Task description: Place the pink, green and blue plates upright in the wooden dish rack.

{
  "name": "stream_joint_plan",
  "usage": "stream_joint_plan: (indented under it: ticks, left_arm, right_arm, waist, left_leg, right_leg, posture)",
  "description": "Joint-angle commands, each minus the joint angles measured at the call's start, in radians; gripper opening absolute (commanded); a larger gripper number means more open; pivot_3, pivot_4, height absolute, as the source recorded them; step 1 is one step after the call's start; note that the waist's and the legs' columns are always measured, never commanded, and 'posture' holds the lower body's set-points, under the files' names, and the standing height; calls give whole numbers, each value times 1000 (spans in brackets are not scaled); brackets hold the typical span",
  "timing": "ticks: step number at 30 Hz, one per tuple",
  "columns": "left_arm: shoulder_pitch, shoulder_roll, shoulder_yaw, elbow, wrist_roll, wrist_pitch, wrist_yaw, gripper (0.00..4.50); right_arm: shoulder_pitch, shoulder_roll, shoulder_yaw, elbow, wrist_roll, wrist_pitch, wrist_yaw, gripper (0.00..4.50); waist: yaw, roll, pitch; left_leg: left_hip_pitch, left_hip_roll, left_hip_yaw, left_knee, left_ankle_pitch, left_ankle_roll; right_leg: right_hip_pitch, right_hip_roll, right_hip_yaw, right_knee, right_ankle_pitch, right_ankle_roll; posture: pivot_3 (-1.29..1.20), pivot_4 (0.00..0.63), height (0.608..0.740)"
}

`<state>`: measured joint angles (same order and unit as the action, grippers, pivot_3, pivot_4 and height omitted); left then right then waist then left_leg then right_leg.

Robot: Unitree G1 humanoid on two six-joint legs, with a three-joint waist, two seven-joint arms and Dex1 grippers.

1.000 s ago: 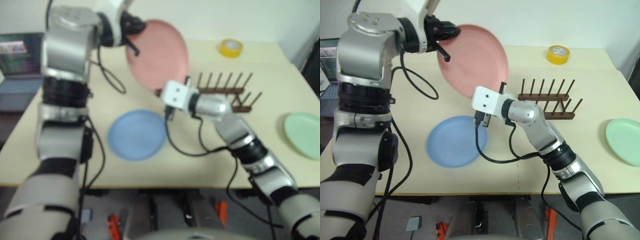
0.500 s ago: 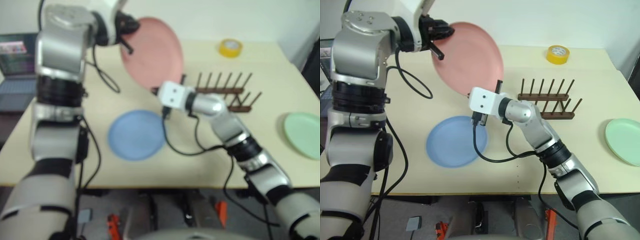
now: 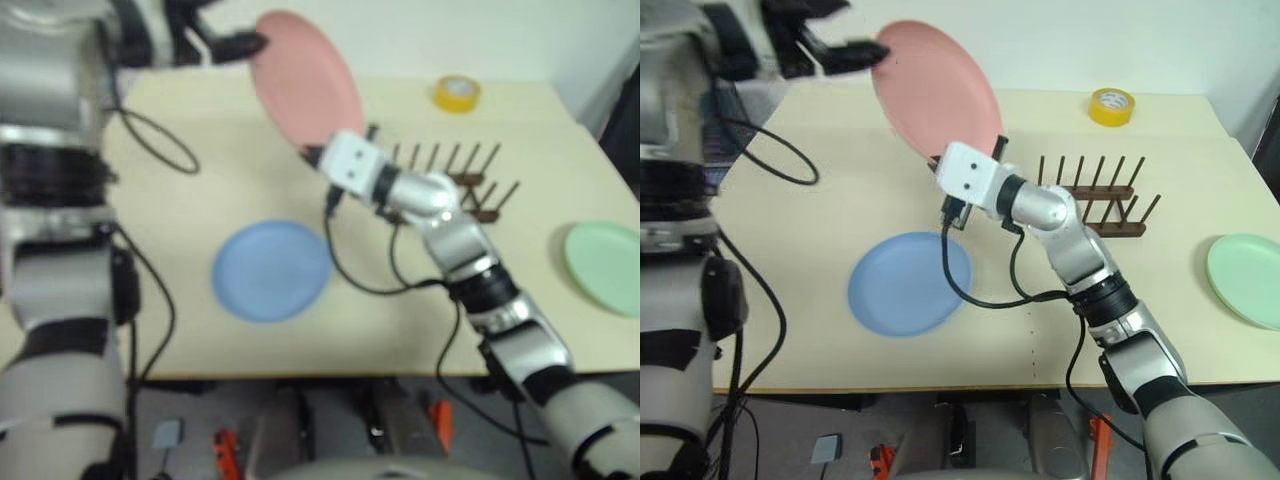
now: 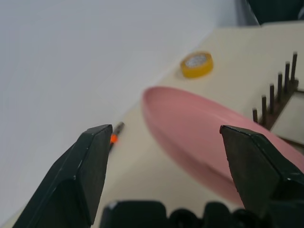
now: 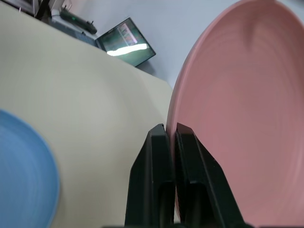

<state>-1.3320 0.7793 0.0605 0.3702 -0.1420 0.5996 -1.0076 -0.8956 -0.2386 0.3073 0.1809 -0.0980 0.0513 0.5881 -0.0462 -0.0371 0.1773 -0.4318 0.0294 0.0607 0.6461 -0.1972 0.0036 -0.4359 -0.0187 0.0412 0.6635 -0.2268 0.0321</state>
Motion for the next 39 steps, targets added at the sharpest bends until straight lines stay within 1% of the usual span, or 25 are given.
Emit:
stream_joint_plan:
  ticks: [1, 3, 5, 8, 10, 12, 15, 17, 21, 24, 29, 35, 39]
  left_arm:
    - [75, 69, 157, -73, -126, -147, -97, 4055]
    - [169, 101, 201, -107, -196, -109, -156, 4055]
    - [283, 123, 203, -157, -216, -104, -183, 4055]
    - [417, 118, 207, -264, -275, -92, -211, 4055]
    - [464, 102, 210, -320, -324, -74, -218, 4055]
    - [485, 86, 198, -345, -348, -59, -206, 4055]
    - [515, 67, 169, -387, -377, -42, -197, 4055]
    - [529, 54, 157, -410, -394, -32, -195, 4055]
    - [536, 38, 126, -420, -399, -30, -192, 4055]
    - [525, 31, 110, -410, -400, -34, -198, 4055]
    - [505, 32, 89, -394, -403, -37, -206, 4055]
    - [504, 52, 84, -411, -423, -8, -227, 4055]
    - [501, 61, 81, -412, -428, 1, -229, 4055]
  right_arm:
    - [-84, -12, -143, -25, 111, 37, 11, 0]
    - [-116, -26, -215, -51, 197, 104, 34, 0]
    - [-150, -53, -290, -71, 285, 182, 57, 0]
    - [-214, -102, -433, -61, 442, 328, 64, 0]
    - [-248, -160, -520, -22, 537, 425, 84, 0]
    - [-272, -231, -581, 29, 607, 503, 120, 0]
    - [-316, -340, -659, 138, 684, 603, 156, 0]
    - [-338, -411, -690, 205, 728, 672, 202, 0]
    - [-354, -546, -702, 352, 774, 812, 329, 0]
    - [-370, -604, -713, 438, 811, 908, 396, 0]
    - [-340, -654, -654, 492, 783, 945, 496, 0]
    - [-324, -691, -637, 563, 753, 927, 556, 0]
    - [-338, -690, -625, 619, 720, 895, 575, 0]
  waist:
    - [-3, 0, 0]
    - [-4, 0, 0]
    - [-2, 0, 0]
    - [8, -1, 0]
    - [18, -2, 0]
    - [23, -3, -1]
    - [22, -3, -1]
    - [18, -2, -1]
    - [11, -2, 0]
    - [2, -1, 0]
    - [-5, 0, 1]
    - [-3, 0, 1]
    - [-5, 0, 1]
  left_leg:
    - [0, 0, 0, 0, 0, 0]
    - [0, 0, 1, 0, 0, 0]
    - [1, 0, 0, 0, 0, -1]
    - [0, 1, -1, 1, 2, -2]
    - [0, 1, -1, 1, 2, -2]
    - [-1, 0, -1, 1, 2, -2]
    - [0, 0, 0, 0, 2, -2]
    - [0, 0, 0, -1, 2, -2]
    - [0, 1, 0, -2, 2, -2]
    - [0, 1, 0, -3, 2, -2]
    - [0, 1, 0, -3, 2, -2]
    - [0, 0, 1, -2, 2, -2]
    - [0, 0, 1, -2, 2, -2]
  right_leg:
    - [0, 0, 0, 0, 0, 0]
    - [0, -1, 0, 1, 0, -1]
    - [0, -1, -1, 2, 0, -1]
    - [1, -1, -2, 2, 0, -1]
    - [1, -2, -2, 1, 0, -1]
    - [1, -3, -2, -1, 0, -1]
    - [2, -3, -2, -2, 0, -2]
    - [2, -3, -2, -2, 0, -2]
    - [1, -1, -1, -1, -1, -4]
    - [0, 0, -1, -1, -2, -4]
    - [0, 0, -1, 0, -3, -2]
    - [0, -1, 0, -1, -4, 1]
    - [0, -1, 0, -2, -4, 1]
  posture:
    - [0, 150, 740]
    - [0, 150, 740]
    - [0, 150, 740]
    - [0, 150, 740]
    - [0, 150, 740]
    - [0, 150, 740]
    - [0, 150, 740]
    - [0, 150, 740]
    - [0, 150, 740]
    - [0, 150, 740]
    - [0, 150, 740]
    - [0, 150, 740]
    - [0, 150, 740]
